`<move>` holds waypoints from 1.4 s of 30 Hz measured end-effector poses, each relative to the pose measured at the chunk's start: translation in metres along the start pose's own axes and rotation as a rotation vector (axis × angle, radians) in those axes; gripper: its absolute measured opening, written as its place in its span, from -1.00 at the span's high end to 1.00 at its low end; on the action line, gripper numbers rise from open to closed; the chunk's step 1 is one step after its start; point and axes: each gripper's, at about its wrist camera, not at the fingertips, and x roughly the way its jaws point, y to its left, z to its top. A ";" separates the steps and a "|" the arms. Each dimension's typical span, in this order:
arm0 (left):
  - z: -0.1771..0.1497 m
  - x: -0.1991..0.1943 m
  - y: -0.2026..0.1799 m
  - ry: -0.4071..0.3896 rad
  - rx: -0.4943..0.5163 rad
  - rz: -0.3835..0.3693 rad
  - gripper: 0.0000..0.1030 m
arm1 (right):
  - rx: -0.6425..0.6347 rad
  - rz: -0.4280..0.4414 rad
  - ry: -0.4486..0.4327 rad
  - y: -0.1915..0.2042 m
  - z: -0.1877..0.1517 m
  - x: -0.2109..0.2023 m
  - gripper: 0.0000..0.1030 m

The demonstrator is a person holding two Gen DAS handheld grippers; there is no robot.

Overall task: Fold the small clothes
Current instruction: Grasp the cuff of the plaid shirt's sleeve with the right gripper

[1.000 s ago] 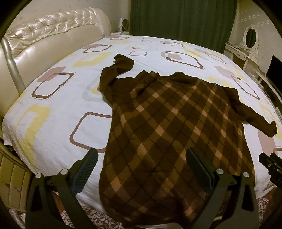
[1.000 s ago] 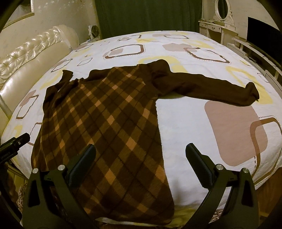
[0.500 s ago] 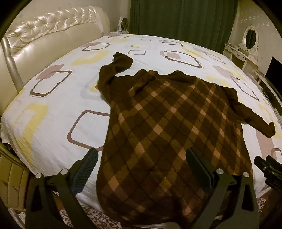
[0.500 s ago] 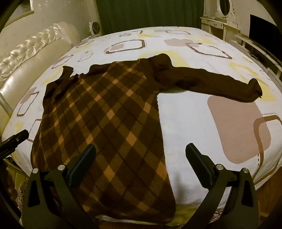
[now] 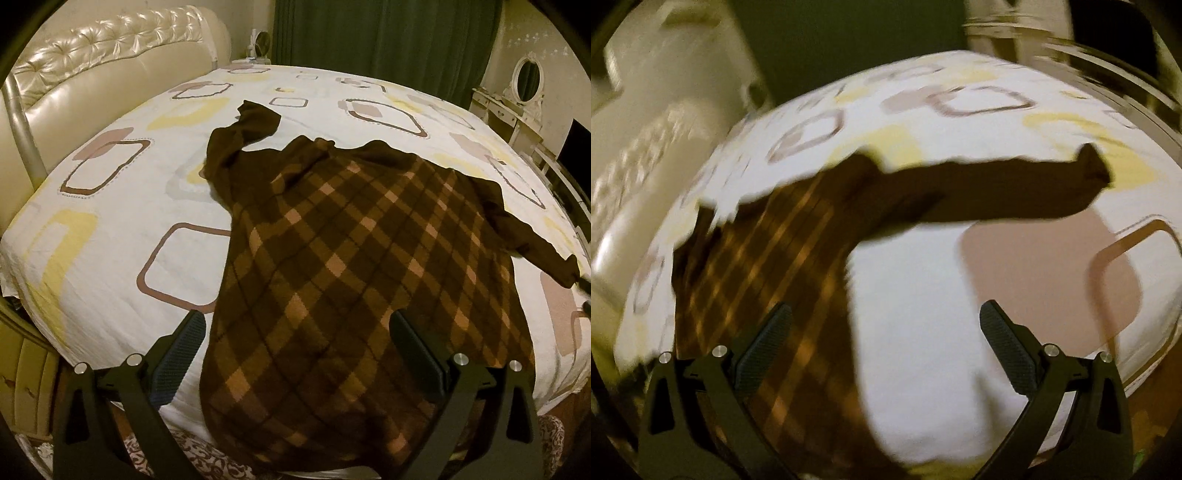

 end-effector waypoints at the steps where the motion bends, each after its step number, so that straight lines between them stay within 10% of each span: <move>1: 0.000 0.001 0.001 0.001 -0.002 -0.001 -0.93 | 0.044 -0.008 -0.025 -0.019 0.012 -0.004 -0.96; 16: 0.007 0.036 -0.023 0.047 0.025 0.021 -0.93 | 0.773 0.095 -0.160 -0.279 0.098 0.054 -0.92; 20: 0.011 0.046 -0.037 0.057 0.050 0.019 -0.93 | 0.855 0.195 -0.117 -0.300 0.097 0.082 -0.36; 36: 0.018 0.065 -0.060 0.078 0.076 0.003 -0.93 | 0.921 0.197 -0.151 -0.321 0.093 0.097 -0.10; 42: 0.018 0.068 -0.061 0.087 0.075 0.006 -0.93 | 0.903 0.225 -0.078 -0.314 0.104 0.116 0.48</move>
